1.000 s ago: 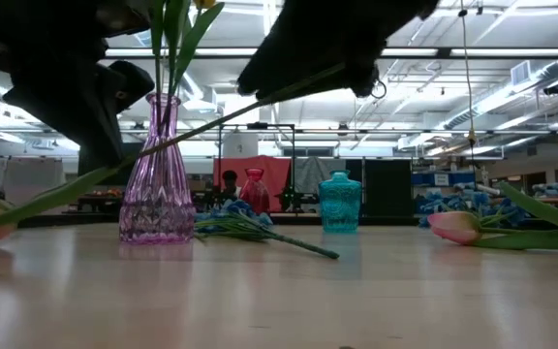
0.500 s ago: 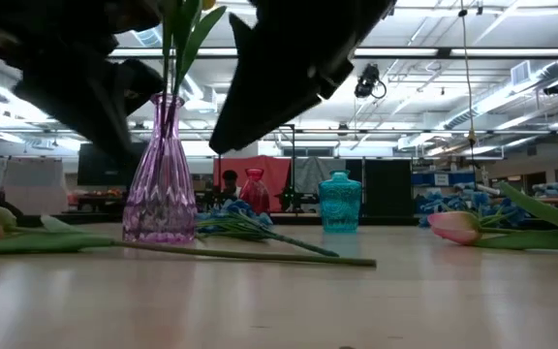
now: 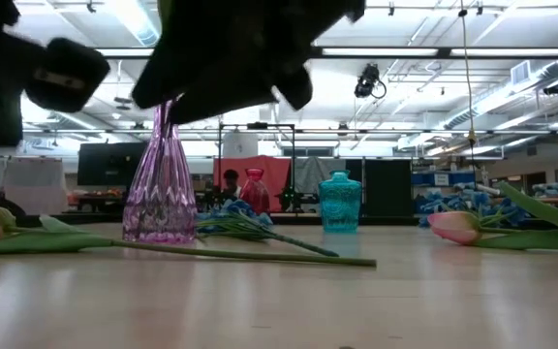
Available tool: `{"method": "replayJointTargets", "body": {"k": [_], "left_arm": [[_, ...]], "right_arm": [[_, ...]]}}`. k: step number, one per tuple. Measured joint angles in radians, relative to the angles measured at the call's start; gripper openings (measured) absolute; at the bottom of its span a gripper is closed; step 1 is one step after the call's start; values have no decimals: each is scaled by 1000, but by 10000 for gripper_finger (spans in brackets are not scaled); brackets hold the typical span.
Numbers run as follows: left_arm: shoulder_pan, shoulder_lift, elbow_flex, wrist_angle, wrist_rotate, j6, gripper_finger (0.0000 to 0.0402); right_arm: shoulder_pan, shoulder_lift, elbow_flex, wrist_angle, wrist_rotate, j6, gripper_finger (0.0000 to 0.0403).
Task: Sort flowers into vase by color
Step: Put the bottom left pink flower into the red vase
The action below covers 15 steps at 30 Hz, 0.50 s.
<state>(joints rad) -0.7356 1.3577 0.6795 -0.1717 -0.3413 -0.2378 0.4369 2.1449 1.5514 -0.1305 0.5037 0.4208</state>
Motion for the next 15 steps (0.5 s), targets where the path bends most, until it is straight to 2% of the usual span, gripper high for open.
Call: {"method": "replayJointTargets", "body": {"k": [5, 15], "left_arm": [[-6, -161, -86, 59, -64, -1, 9], [-17, -408, -214, 249, -108, 99, 9]], "right_arm": [[-21, 94, 1, 127, -30, -19, 192], [-59, 207, 52, 154, -24, -44, 192]]}}
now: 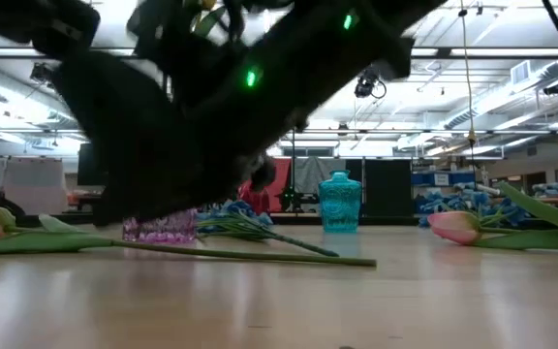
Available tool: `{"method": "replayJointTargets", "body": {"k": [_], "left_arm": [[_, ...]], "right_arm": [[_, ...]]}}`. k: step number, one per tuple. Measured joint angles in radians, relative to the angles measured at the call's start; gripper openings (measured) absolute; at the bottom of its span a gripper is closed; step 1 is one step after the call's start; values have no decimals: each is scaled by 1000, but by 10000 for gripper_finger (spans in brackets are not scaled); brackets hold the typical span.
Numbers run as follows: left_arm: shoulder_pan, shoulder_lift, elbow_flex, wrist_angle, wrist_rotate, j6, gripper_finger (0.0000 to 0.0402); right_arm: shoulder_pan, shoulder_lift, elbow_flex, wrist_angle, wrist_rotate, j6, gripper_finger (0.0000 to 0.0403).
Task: Sort flowers into vase by color
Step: Put the bottom left pink flower into the red vase
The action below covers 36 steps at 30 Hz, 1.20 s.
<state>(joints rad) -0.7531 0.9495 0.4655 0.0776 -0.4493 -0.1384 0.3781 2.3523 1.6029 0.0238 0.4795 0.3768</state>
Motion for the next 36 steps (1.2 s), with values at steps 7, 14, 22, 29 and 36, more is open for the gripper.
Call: {"method": "replayJointTargets", "body": {"k": [7, 14, 22, 29, 36], "left_arm": [[-20, -152, -98, 100, -51, 80, 9], [-20, -190, -120, 171, -50, 101, 10], [-22, -217, -120, 231, -31, 193, 10], [-20, -218, -120, 239, -62, 294, 10], [-20, -226, -120, 200, -115, 371, 10]], "right_arm": [[-19, 35, 2, 29, 4, -18, 191], [-42, 34, 2, 9, -53, -10, 134], [-68, 13, 9, -145, -201, 69, 13], [-64, -97, -4, -382, -310, -38, 12], [-20, -297, -23, -755, -352, 27, 8]]}}
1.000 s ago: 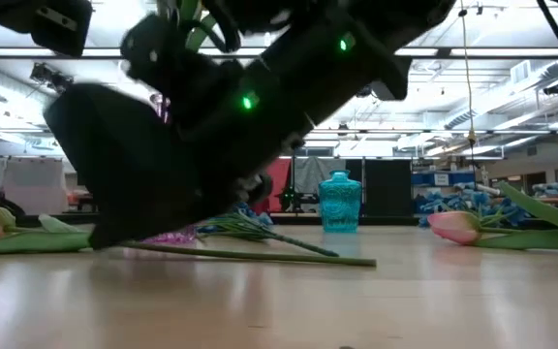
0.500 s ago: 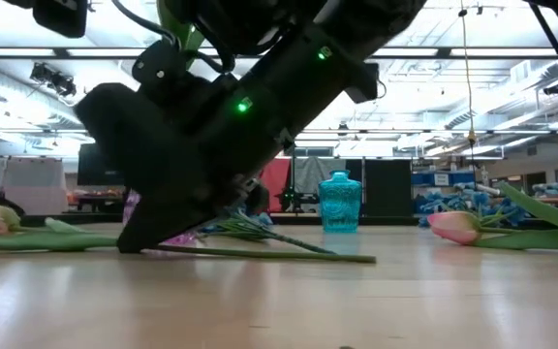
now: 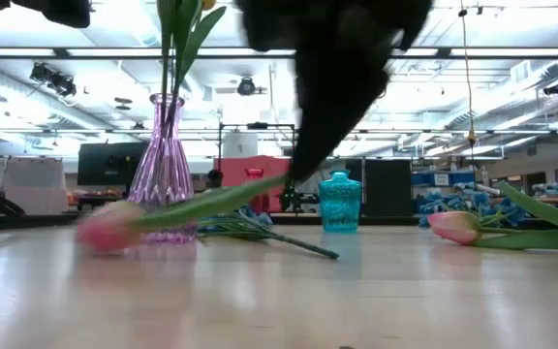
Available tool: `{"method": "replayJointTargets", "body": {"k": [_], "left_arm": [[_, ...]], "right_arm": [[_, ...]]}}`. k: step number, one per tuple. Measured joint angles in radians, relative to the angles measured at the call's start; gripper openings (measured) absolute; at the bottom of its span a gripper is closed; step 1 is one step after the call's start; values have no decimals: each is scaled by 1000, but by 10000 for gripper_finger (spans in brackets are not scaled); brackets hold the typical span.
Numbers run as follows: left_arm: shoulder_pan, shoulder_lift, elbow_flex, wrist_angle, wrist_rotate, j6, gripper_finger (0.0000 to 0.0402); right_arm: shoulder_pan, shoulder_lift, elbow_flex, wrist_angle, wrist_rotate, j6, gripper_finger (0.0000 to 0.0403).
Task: Sort flowers into vase by color
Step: Put the bottom left pink flower into the red vase
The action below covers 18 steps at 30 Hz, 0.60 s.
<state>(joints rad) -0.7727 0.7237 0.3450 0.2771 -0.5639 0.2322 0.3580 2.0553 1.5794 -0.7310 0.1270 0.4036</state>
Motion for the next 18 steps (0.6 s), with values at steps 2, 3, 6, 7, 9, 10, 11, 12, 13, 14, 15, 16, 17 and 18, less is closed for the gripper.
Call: {"method": "replayJointTargets", "body": {"k": [2, 3, 6, 7, 9, 10, 11, 12, 13, 14, 15, 16, 17, 18], "left_arm": [[0, -20, 0, -1, -24, 20, 10], [0, -34, 0, -1, -44, 25, 10], [0, -85, 0, 1, -133, 28, 10], [0, -103, 0, 2, -165, 23, 10], [0, -136, 0, 1, -233, -3, 10], [0, -151, 0, -5, -271, -20, 10], [0, -163, 0, -16, -310, -29, 10], [0, -174, 0, -27, -347, -32, 10], [1, -186, 0, -41, -372, -33, 9], [6, -198, 0, -51, -388, -33, 8], [15, -210, 0, -53, -385, -33, 6], [30, -217, 0, -52, -382, -34, 4], [47, -225, 0, -55, -372, -35, 4], [67, -231, 0, -63, -356, -40, 3]], "right_arm": [[16, -51, -40, -59, 41, 32, 8], [24, -81, -64, -74, 61, 48, 8], [36, -190, -148, -84, 123, 114, 7], [36, -224, -182, -88, 153, 139, 7], [24, -281, -254, -73, 249, 184, 7], [15, -305, -289, -58, 292, 204, 7], [5, -335, -324, -34, 326, 220, 7], [-9, -364, -354, -8, 350, 230, 7], [-24, -392, -382, 35, 369, 233, 7], [-41, -416, -410, 81, 387, 232, 7], [-60, -430, -436, 122, 402, 225, 7], [-82, -442, -464, 168, 409, 211, 7], [-107, -449, -487, 214, 410, 185, 7], [-136, -455, -506, 269, 406, 151, 8]]}}
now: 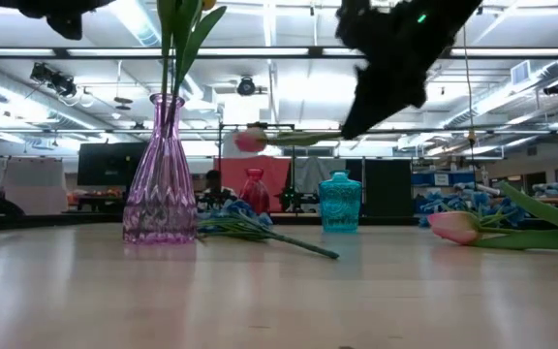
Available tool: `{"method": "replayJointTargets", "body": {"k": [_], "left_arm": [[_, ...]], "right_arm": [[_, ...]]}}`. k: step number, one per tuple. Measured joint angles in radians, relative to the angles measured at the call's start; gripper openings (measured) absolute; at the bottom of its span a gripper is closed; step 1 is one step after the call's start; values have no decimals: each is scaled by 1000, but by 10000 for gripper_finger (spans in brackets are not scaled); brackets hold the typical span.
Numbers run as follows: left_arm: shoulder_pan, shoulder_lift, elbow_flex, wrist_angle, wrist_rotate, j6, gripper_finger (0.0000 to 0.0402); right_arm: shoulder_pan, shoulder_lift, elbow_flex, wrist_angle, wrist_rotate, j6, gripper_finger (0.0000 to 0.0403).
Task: Sort flowers into vase by color
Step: Put the bottom left pink flower into the red vase
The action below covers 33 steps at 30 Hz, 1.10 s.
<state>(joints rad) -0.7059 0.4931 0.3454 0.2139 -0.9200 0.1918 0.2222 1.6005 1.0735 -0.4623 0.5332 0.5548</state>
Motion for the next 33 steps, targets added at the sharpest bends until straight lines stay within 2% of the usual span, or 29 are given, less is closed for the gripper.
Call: {"method": "replayJointTargets", "body": {"k": [4, 7, 10, 15, 20, 25, 30, 33], "left_arm": [[102, -3, -1, -30, 97, -35, 3], [187, 1, -15, -25, 207, -63, 3], [271, 4, -40, -12, 274, -60, 3], [403, 3, -87, 81, 372, -35, 3], [495, 3, -122, 131, 458, -31, 6], [545, 3, -138, 216, 502, 65, 9], [598, 3, -138, 276, 577, 168, 8], [647, 4, -138, 281, 616, 168, 8]], "right_arm": [[-120, -19, -69, 292, -86, -170, 8], [-202, -14, -121, 515, -139, -303, 8], [-272, -15, -167, 797, -178, -419, 8], [-372, -15, -230, 1155, -320, -511, 8], [-451, -15, -234, 1270, -443, -513, 8], [-488, -13, -234, 1355, -497, -506, 9], [-499, 69, -162, 1401, -521, -506, 9], [-504, 130, -100, 1387, -564, -503, 9]]}}
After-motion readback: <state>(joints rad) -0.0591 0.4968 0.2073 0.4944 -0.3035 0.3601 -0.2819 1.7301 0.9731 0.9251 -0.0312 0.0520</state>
